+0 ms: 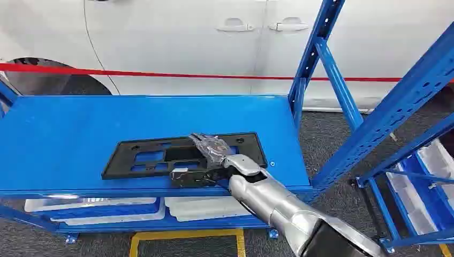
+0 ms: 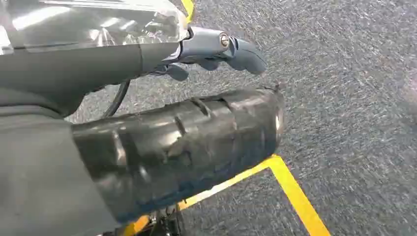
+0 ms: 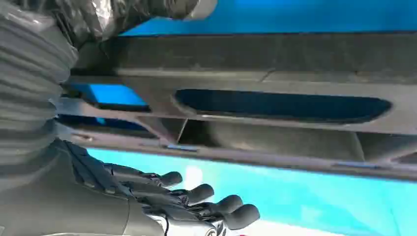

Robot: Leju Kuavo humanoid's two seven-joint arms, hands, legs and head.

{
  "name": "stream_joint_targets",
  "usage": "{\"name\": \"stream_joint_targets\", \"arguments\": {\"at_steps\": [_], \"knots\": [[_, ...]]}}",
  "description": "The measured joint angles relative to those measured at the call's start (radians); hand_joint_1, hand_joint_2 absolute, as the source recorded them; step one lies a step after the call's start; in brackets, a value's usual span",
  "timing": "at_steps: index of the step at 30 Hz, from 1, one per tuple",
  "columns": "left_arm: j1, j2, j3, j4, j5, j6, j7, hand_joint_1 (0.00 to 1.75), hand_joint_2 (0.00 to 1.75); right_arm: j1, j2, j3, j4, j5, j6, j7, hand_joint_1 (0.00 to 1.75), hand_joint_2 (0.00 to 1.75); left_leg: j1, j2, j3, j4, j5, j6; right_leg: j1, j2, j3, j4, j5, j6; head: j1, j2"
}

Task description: Take the parts from the cabinet and place them on the table.

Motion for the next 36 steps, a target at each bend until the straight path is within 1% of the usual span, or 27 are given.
{"name": "stream_joint_targets", "arguments": {"at_steps": [1, 4, 5, 6, 7, 9, 10, 11, 12, 13, 15, 16, 17, 19, 21, 22, 23, 24, 25, 26, 27, 28, 30, 31, 34, 35, 36], "knots": [[-0.001, -0.003, 0.000, 0.000, 0.000, 0.000, 0.000, 0.00, 0.00, -0.001, 0.000, 0.000, 0.000, 0.006, -0.009, 0.004, 1.59, 1.75, -0.007, 0.000, -0.004, 0.002, -0.001, -0.007, 0.007, -0.002, 0.010, -0.026, -0.016, -0.004, -0.001, 0.000], [-0.001, -0.004, 0.000, -0.002, 0.000, 0.000, 0.001, 0.00, 0.00, -0.001, 0.000, 0.000, 0.002, 0.017, -0.033, 0.016, 1.71, 1.75, -0.001, 0.000, -0.002, -0.005, 0.004, -0.024, 0.011, 0.001, 0.007, -0.027, -0.013, -0.008, 0.000, 0.000], [-0.002, -0.005, 0.000, -0.002, 0.000, 0.000, 0.001, 0.00, 0.00, -0.001, 0.000, 0.000, 0.002, 0.018, -0.039, 0.018, 1.71, 1.75, -0.007, 0.001, 0.002, -0.008, 0.004, -0.032, 0.004, 0.001, 0.013, -0.040, -0.006, -0.017, -0.001, 0.000], [-0.001, -0.005, 0.000, -0.005, 0.001, 0.000, 0.001, 0.00, 0.00, -0.001, 0.000, 0.000, 0.002, 0.022, -0.045, 0.019, 1.71, 1.75, -0.002, 0.000, -0.002, 0.005, -0.009, -0.035, -0.002, -0.002, 0.026, -0.053, 0.002, -0.022, -0.001, 0.000], [-0.001, -0.005, 0.000, -0.006, 0.002, 0.000, 0.001, 0.00, 0.00, -0.002, 0.001, 0.000, 0.002, 0.024, -0.047, 0.020, 1.71, 1.75, -0.002, 0.001, -0.019, 0.043, -0.038, -0.038, -0.005, -0.002, 0.027, -0.057, 0.005, -0.029, -0.005, 0.000], [-0.001, -0.005, 0.000, -0.007, 0.002, 0.000, 0.001, 0.00, 0.00, -0.001, 0.001, 0.000, 0.002, 0.027, -0.049, 0.022, 1.71, 1.75, 0.001, 0.001, -0.089, 0.190, -0.111, -0.045, -0.003, -0.004, 0.025, -0.056, 0.005, -0.030, -0.005, 0.000], [0.000, -0.005, 0.000, -0.007, 0.002, 0.000, 0.001, 0.00, 0.00, 0.001, 0.001, 0.000, 0.003, 0.027, -0.050, 0.025, 1.73, 1.75, 0.001, 0.001, -0.124, 0.262, -0.136, -0.050, -0.002, -0.005, 0.024, -0.055, 0.004, -0.031, -0.004, 0.000], [0.000, -0.005, 0.000, -0.007, 0.003, 0.000, 0.001, 0.00, 0.00, 0.002, 0.001, 0.000, 0.004, 0.027, -0.051, 0.026, 1.71, 1.75, 0.002, 0.002, -0.140, 0.293, -0.135, -0.052, -0.001, -0.005, 0.023, -0.053, 0.003, -0.032, -0.005, 0.000], [0.002, -0.005, 0.000, -0.008, 0.003, 0.000, 0.001, 0.00, 0.00, 0.003, 0.001, 0.000, 0.005, 0.030, -0.053, 0.026, 1.73, 1.75, 0.002, 0.002, -0.131, 0.272, -0.108, -0.054, -0.001, -0.004, 0.023, -0.050, 0.001, -0.031, -0.004, 0.000], [0.002, -0.005, 0.000, -0.008, 0.003, 0.000, 0.001, 0.00, 0.00, 0.003, 0.001, 0.000, 0.005, 0.031, -0.058, 0.026, 1.75, 1.75, 0.003, 0.002, -0.100, 0.206, -0.066, -0.054, -0.003, -0.003, 0.023, -0.045, -0.002, -0.029, -0.005, 0.000], [0.001, -0.005, 0.000, -0.010, 0.003, 0.000, 0.001, 0.00, 0.00, -0.001, 0.001, 0.000, 0.005, 0.034, -0.065, 0.026, 1.75, 1.75, 0.005, 0.004, -0.014, 0.034, 0.014, -0.053, -0.005, -0.001, 0.024, -0.031, -0.013, -0.022, -0.005, 0.000], [0.001, -0.005, 0.000, -0.010, 0.003, 0.000, 0.001, 0.00, 0.00, -0.002, 0.001, 0.000, 0.005, 0.036, -0.068, 0.026, 1.75, 1.75, 0.002, 0.003, -0.003, 0.014, -0.015, -0.047, -0.001, -0.002, 0.021, -0.028, -0.017, -0.016, -0.004, 0.000], [-0.001, -0.005, 0.000, -0.011, 0.003, 0.000, 0.001, 0.00, 0.00, -0.005, 0.000, 0.000, 0.005, 0.038, -0.069, 0.027, 1.75, 1.75, -0.002, 0.001, 0.001, 0.004, -0.006, -0.038, 0.004, 0.000, 0.017, -0.019, -0.020, -0.011, -0.003, 0.000], [0.000, -0.005, 0.000, -0.013, 0.003, 0.000, 0.001, 0.00, 0.00, -0.007, 0.001, 0.000, 0.005, 0.044, -0.077, 0.027, 1.75, 1.75, -0.003, 0.000, -0.001, 0.010, -0.009, -0.027, 0.003, 0.001, 0.020, -0.026, -0.017, -0.003, -0.002, 0.000], [0.000, -0.005, 0.000, -0.014, 0.003, 0.000, 0.001, 0.00, 0.00, -0.008, 0.000, 0.000, 0.005, 0.047, -0.079, 0.027, 1.75, 1.75, 0.006, 0.004, 0.003, 0.000, 0.000, -0.012, 0.002, 0.002, 0.017, -0.017, -0.025, 0.009, -0.003, 0.000], [-0.001, -0.005, 0.001, -0.014, 0.003, 0.000, 0.001, 0.00, 0.00, -0.011, -0.001, 0.000, 0.005, 0.047, -0.079, 0.027, 1.75, 1.75, 0.006, 0.005, 0.003, -0.001, 0.000, -0.008, 0.000, 0.001, 0.005, 0.014, -0.050, 0.014, -0.001, 0.000], [-0.001, -0.005, 0.001, -0.015, 0.003, 0.000, 0.001, 0.00, 0.00, -0.012, -0.001, 0.000, 0.005, 0.047, -0.079, 0.027, 1.75, 1.75, 0.005, 0.006, 0.002, -0.001, 0.000, -0.002, -0.001, 0.001, -0.024, 0.074, -0.087, 0.018, -0.002, 0.000], [-0.001, -0.005, 0.001, -0.015, 0.003, 0.000, 0.001, 0.00, 0.00, -0.011, -0.001, 0.000, 0.006, 0.047, -0.079, 0.027, 1.75, 1.75, 0.005, 0.008, 0.000, 0.000, 0.000, -0.001, -0.004, 0.001, -0.064, 0.160, -0.129, 0.022, -0.001, 0.000], [-0.001, -0.005, 0.001, -0.015, 0.003, 0.000, 0.001, 0.00, 0.00, -0.009, -0.002, 0.000, 0.007, 0.047, -0.079, 0.026, 1.75, 1.75, 0.005, 0.008, -0.001, 0.000, 0.000, -0.001, -0.005, 0.001, -0.099, 0.232, -0.155, 0.024, -0.002, 0.000], [0.000, -0.005, 0.001, -0.015, 0.003, 0.000, 0.001, 0.00, 0.00, -0.007, -0.002, 0.000, 0.008, 0.047, -0.078, 0.026, 1.75, 1.75, 0.005, 0.008, -0.002, 0.000, 0.000, -0.001, -0.007, 0.001, -0.120, 0.273, -0.161, 0.025, -0.001, 0.000], [0.000, -0.005, 0.001, -0.015, 0.003, 0.000, 0.001, 0.00, 0.00, -0.006, -0.002, 0.000, 0.009, 0.048, -0.078, 0.026, 1.75, 1.75, 0.005, 0.007, -0.001, 0.000, 0.000, -0.001, -0.007, 0.001, -0.119, 0.268, -0.144, 0.025, -0.001, 0.000], [0.000, -0.005, 0.001, -0.015, 0.003, 0.000, 0.002, 0.00, 0.00, -0.006, -0.002, 0.000, 0.010, 0.048, -0.078, 0.025, 1.75, 1.75, 0.005, 0.005, -0.001, 0.000, 0.000, -0.001, -0.008, 0.000, -0.096, 0.219, -0.107, 0.022, -0.002, 0.000], [0.000, -0.005, 0.001, -0.015, 0.003, 0.000, 0.001, 0.00, 0.00, -0.008, -0.002, 0.001, 0.010, 0.049, -0.079, 0.023, 1.75, 1.75, 0.005, 0.002, 0.004, 0.000, -0.001, -0.004, -0.006, 0.000, -0.006, 0.037, -0.016, 0.012, -0.002, 0.000], [0.000, -0.007, 0.001, -0.015, 0.003, 0.000, 0.001, 0.00, 0.00, -0.009, -0.002, 0.001, 0.010, 0.050, -0.079, 0.021, 1.75, 1.75, 0.004, 0.002, 0.004, 0.000, -0.001, -0.006, -0.004, 0.001, 0.019, -0.017, -0.021, 0.006, -0.001, 0.000], [-0.002, -0.008, 0.001, -0.015, 0.004, 0.000, 0.001, 0.00, 0.00, -0.009, -0.002, 0.001, 0.010, 0.061, -0.087, 0.013, 1.75, 1.75, 0.001, 0.000, 0.000, -0.002, 0.002, -0.028, 0.007, 0.002, 0.015, -0.024, -0.018, 0.000, -0.002, 0.000], [-0.002, -0.008, 0.001, -0.015, 0.005, 0.000, 0.000, 0.00, 0.00, -0.009, -0.002, 0.001, 0.010, 0.068, -0.099, 0.010, 1.75, 1.75, 0.002, 0.000, 0.002, -0.006, 0.005, -0.034, 0.008, 0.003, 0.015, -0.027, -0.015, -0.005, -0.002, 0.000], [-0.003, -0.008, 0.001, -0.015, 0.006, 0.000, 0.000, 0.00, 0.00, -0.009, -0.002, 0.001, 0.010, 0.073, -0.115, 0.008, 1.75, 1.75, 0.003, 0.000, -0.002, -0.002, 0.000, -0.040, -0.004, 0.001, 0.022, -0.039, -0.006, -0.017, -0.002, 0.000]]}}
